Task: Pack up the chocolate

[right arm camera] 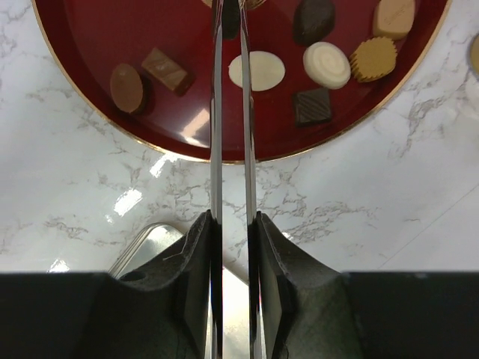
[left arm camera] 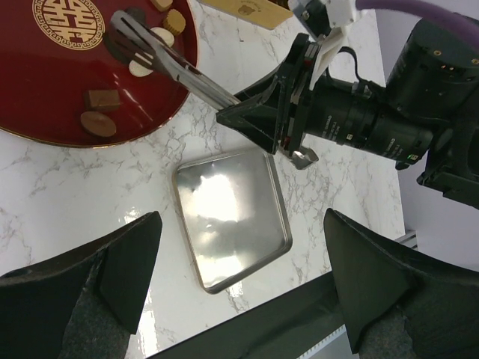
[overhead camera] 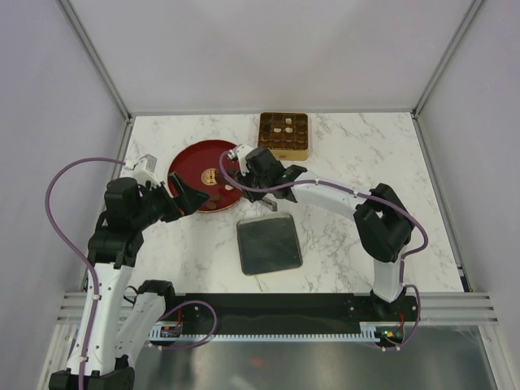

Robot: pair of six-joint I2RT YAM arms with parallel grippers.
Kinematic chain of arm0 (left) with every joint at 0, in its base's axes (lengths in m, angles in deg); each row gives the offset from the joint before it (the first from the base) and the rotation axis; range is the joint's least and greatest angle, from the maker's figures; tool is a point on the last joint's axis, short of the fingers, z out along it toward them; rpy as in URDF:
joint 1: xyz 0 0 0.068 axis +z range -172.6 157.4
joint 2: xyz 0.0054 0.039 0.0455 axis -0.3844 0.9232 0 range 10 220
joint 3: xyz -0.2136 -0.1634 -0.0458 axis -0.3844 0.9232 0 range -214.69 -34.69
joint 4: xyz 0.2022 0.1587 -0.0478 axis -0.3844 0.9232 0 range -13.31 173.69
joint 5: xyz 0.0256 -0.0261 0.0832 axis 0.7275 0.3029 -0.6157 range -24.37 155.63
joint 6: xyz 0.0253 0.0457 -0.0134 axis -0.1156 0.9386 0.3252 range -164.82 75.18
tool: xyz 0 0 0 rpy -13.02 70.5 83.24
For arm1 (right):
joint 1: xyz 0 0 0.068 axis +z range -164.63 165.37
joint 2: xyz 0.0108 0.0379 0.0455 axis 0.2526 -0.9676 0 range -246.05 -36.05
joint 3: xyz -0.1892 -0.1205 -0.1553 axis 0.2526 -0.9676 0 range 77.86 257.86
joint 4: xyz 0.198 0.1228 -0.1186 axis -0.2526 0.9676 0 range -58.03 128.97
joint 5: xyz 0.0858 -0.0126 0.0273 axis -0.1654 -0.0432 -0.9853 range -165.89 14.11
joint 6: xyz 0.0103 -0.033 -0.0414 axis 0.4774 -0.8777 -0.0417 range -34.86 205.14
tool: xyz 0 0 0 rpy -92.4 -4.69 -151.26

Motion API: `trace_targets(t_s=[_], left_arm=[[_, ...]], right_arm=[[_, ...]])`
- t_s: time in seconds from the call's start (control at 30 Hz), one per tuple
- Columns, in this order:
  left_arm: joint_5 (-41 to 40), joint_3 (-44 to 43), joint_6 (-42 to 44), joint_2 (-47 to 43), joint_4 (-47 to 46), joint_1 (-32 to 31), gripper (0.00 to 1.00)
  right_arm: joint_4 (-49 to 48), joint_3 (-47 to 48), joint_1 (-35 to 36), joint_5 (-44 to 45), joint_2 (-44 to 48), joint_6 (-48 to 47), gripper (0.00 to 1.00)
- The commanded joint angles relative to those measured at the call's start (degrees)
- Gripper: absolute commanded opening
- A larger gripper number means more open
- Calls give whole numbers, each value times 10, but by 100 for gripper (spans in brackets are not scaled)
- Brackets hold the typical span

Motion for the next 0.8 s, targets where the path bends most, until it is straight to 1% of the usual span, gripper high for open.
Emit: trace_targets(t_s=[0.0,0.17,0.3,0.33,0.43,0.47,0.57,0.77], left_arm=[[8,-3,6,-5,-14,2,97],[4,-2,8,-5,-12,2,97],[1,7,10,-3,-14,2,97],[-1,8,11,-2,-13,2,97],[-1,11,13,3,-14,2,97],[-1,13,14,3,-14,2,97],[0,13,13,4,-17,2,97],[6,19,10,7,-24,2,97]], right_arm=[[-19,40,-20,-3,18,26,33],[-19,51,-61,0,36,37,33],[-17,46,-129,18,58,53,34],[-16,44,-140,47,61,53,34],[-5,41,-171,88,67,42,34],[-2,46,-178,108,66,42,34],[2,51,-206,133,65,46,35],[13,82,-251,142,35,56,35]])
